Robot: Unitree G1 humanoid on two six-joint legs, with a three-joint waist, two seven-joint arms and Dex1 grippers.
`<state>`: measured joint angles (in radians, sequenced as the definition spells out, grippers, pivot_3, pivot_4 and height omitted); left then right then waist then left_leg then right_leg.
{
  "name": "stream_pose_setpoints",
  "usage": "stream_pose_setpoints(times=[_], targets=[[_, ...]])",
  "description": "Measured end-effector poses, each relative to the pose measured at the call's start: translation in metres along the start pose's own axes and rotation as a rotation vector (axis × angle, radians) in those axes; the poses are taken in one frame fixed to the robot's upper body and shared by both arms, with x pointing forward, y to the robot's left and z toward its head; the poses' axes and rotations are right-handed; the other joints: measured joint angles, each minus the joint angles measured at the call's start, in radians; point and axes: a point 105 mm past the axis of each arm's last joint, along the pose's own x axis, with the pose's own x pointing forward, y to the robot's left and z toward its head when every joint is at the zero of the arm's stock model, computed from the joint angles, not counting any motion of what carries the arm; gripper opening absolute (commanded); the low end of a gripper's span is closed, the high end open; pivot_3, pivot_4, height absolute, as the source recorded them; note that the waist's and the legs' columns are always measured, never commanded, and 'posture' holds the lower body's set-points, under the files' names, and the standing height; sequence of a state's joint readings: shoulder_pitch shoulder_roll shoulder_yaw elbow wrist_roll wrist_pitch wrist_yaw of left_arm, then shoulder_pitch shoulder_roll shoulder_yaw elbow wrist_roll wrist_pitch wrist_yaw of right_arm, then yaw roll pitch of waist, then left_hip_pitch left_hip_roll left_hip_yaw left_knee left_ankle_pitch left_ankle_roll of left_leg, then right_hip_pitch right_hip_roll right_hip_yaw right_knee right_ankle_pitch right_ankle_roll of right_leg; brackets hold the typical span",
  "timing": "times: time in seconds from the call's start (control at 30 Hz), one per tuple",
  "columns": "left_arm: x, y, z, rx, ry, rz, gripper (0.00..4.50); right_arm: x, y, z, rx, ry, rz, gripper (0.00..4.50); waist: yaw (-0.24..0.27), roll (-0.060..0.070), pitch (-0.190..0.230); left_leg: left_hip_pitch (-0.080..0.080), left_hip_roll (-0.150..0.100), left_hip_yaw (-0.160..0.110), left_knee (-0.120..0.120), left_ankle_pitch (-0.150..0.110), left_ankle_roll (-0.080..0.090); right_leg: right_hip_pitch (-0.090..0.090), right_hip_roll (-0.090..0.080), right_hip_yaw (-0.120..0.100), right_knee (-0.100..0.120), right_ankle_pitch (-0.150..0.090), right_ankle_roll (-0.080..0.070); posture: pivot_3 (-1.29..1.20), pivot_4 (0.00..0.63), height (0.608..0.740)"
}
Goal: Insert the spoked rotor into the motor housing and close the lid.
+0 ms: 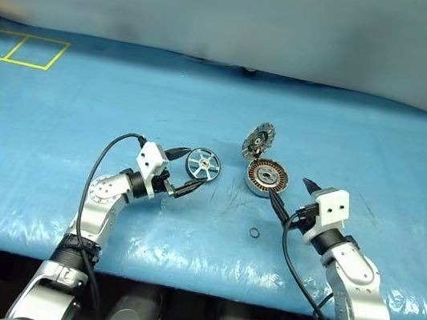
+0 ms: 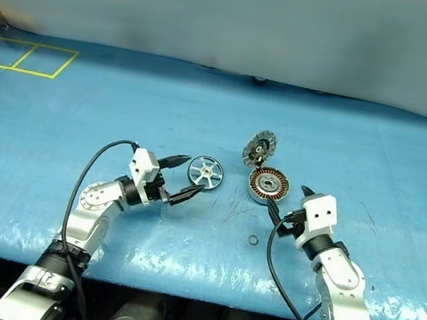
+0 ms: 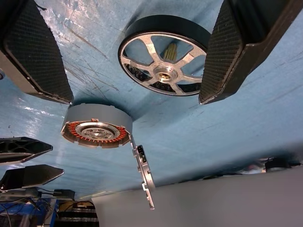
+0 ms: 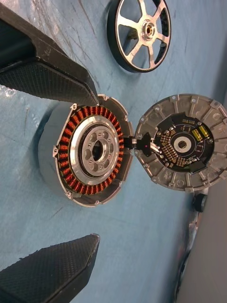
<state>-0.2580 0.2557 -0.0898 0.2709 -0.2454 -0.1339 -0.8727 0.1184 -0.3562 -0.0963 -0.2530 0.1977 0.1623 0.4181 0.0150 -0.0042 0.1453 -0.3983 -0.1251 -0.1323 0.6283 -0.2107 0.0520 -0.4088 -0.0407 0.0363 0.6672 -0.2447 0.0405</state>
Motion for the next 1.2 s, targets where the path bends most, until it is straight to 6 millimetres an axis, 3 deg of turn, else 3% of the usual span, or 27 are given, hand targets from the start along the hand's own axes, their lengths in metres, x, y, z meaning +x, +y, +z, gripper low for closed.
stream_pose_setpoints(times=[0.5, 1.2], targets=[[0.0095, -0.0019, 0.0064, 0.011, -0.022, -0.011, 4.49, 0.0022, -0.0067, 0.0051, -0.027, -0.038, -0.107, 4.5, 0.0, 0.0, 0.0, 0.0, 0.0, 0.0, 0.0, 0.001, -0.002, 0.0, 0.0, 0.0, 0.0, 0.0, 0.0, 0.0, 0.15, 0.74], [0.0067, -0.0049, 0.0002, -0.006, -0.007, -0.02, 4.49, 0.0015, -0.0035, 0.0012, -0.007, -0.006, -0.057, 4.5, 0.0, 0.0, 0.0, 0.0, 0.0, 0.0, 0.0, 0.0, 0.0, 0.0, 0.0, 0.0, 0.0, 0.0, 0.0, 0.0, 0.15, 0.74]])
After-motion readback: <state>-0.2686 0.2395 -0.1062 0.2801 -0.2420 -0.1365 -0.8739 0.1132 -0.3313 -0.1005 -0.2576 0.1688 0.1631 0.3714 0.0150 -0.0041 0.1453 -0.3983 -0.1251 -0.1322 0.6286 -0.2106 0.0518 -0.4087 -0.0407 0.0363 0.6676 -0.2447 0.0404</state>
